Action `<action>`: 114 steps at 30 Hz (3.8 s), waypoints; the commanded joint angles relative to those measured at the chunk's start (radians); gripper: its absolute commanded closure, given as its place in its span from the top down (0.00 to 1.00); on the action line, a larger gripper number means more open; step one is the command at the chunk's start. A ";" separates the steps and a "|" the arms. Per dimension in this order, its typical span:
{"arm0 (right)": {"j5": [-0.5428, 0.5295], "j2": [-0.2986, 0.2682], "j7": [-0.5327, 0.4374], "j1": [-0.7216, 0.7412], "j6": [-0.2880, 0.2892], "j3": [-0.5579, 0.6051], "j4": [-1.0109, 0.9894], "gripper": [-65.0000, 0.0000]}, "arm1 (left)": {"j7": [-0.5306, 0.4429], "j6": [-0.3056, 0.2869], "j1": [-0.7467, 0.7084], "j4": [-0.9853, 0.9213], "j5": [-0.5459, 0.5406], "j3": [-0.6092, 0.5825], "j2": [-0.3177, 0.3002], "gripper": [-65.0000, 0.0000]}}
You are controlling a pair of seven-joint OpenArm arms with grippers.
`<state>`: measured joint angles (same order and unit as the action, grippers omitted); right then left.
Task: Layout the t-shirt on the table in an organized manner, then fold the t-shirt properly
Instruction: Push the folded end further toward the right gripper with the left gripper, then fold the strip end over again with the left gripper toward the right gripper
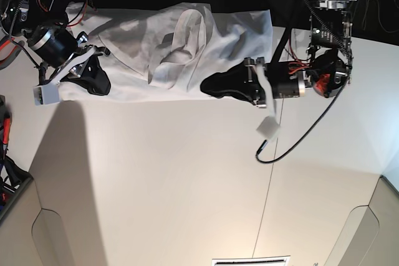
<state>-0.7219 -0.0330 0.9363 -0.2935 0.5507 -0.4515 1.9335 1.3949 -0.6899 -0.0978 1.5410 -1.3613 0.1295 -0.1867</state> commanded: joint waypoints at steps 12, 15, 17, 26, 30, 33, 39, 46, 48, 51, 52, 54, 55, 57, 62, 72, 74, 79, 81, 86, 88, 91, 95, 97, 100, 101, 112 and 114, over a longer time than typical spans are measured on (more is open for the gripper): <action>-0.023 -0.005 -0.042 0.005 0.007 -0.003 0.019 0.00 | -0.047 -0.008 -0.166 0.016 -0.033 0.007 -0.088 0.00; -0.023 -0.005 -0.042 0.005 0.007 -0.003 0.019 0.00 | -0.132 -0.008 -0.166 0.016 0.101 -0.002 -0.038 0.00; -0.023 -0.005 -0.042 0.005 0.008 -0.003 0.019 0.00 | -0.185 -0.008 -0.166 0.016 0.193 -0.040 -0.021 0.00; -0.023 -0.005 -0.042 0.005 0.007 -0.003 0.019 0.00 | -0.344 -0.008 -0.136 0.016 0.408 -0.280 0.008 0.00; -0.023 -0.005 -0.042 0.005 0.008 -0.003 0.019 0.00 | -0.344 -0.008 -0.093 0.016 0.408 -0.319 0.044 0.00; -0.023 -0.005 -0.042 0.005 0.007 -0.003 0.019 0.00 | -0.345 -0.008 -0.072 0.016 0.409 -0.321 0.076 0.00; -0.023 -0.005 -0.043 0.005 0.007 -0.003 0.019 0.00 | -0.427 -0.008 -0.063 0.016 0.517 -0.325 0.092 0.00; -0.023 -0.005 -0.048 0.005 0.007 -0.003 0.019 0.00 | -0.457 -0.008 -0.036 0.016 0.564 -0.325 0.087 0.00; -0.023 -0.005 -0.050 0.005 0.007 -0.003 0.019 0.00 | -0.457 -0.008 -0.032 0.016 0.531 -0.325 0.087 0.00; -0.023 -0.005 -0.050 0.005 0.007 -0.003 0.019 0.00 | -0.437 -0.008 -0.036 0.016 0.461 -0.325 0.087 0.00; -0.023 -0.005 -0.050 0.005 0.007 -0.003 0.019 0.00 | -0.414 -0.008 -0.035 0.016 0.432 -0.325 0.087 0.00; -0.023 -0.005 -0.050 0.005 0.007 -0.003 0.019 0.00 | -0.384 -0.008 -0.035 0.016 0.373 -0.325 0.087 0.00; -0.023 -0.005 -0.050 0.005 0.007 -0.003 0.019 0.00 | -0.384 -0.008 -0.035 0.015 0.362 -0.325 0.087 0.00; -0.023 -0.005 -0.053 0.005 0.007 -0.003 0.019 0.00 | -0.389 -0.008 -0.035 0.013 0.358 -0.327 0.093 0.00; -0.023 -0.005 -0.064 0.005 0.007 -0.003 0.019 0.00 | -0.455 -0.008 -0.029 -0.042 0.384 -0.327 0.093 0.00; -0.023 -0.005 -0.065 0.005 0.007 -0.003 0.019 0.00 | -0.591 -0.008 0.092 -0.371 0.605 -0.327 0.184 0.00; -0.023 -0.005 -0.065 0.005 0.007 -0.003 0.019 0.00 | -0.653 -0.008 0.113 -0.428 0.711 -0.327 0.191 0.00; -0.023 -0.005 -0.065 0.005 0.007 -0.003 0.019 0.00 | -0.704 0.045 0.138 -0.457 0.871 -0.327 0.188 0.00; -0.023 -0.005 -0.065 0.005 0.007 -0.003 0.019 0.00 | -0.704 0.085 0.150 -0.457 0.903 -0.327 0.188 0.00; -0.019 -0.005 -0.065 0.026 0.007 -0.003 0.019 0.00 | -0.728 0.213 0.189 -0.457 1.000 -0.325 0.166 0.00; -0.011 -0.005 -0.064 0.036 0.007 -0.003 0.019 0.00 | -0.733 0.251 0.200 -0.457 1.008 -0.325 0.145 0.00; 0.014 -0.005 -0.064 0.046 0.006 -0.015 0.019 0.00 | -0.734 0.264 0.203 -0.457 1.008 -0.325 0.114 0.00; 0.035 -0.006 -0.073 0.055 0.007 -0.066 0.019 0.47 | -0.734 0.264 0.203 -0.457 1.007 -0.324 0.084 0.00; 0.037 -0.010 -0.089 0.058 -0.001 -0.110 0.016 0.52 | -0.734 0.264 0.203 -0.457 1.007 -0.325 0.079 0.00; 0.045 -0.045 -0.100 0.075 -0.034 -0.172 -0.023 0.52 | -0.734 0.264 0.203 -0.457 1.007 -0.325 0.079 0.00; 0.042 -0.063 -0.098 0.085 -0.036 -0.188 -0.048 0.54 | -0.734 0.263 0.203 -0.457 1.007 -0.325 0.079 0.00; -0.116 -0.170 -0.076 0.274 -0.013 -0.220 -0.562 0.67 | -0.741 0.259 0.203 -0.457 1.006 -0.325 0.079 0.00; -0.116 -0.183 -0.069 0.317 -0.011 -0.203 -0.649 0.67 | -0.741 0.259 0.203 -0.457 1.007 -0.325 0.079 0.00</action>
<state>-0.8200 -0.1997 0.8795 0.0135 0.5331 -0.6510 1.2659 0.5850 -0.5133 0.1108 1.0946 -0.4713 -0.1993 -0.0864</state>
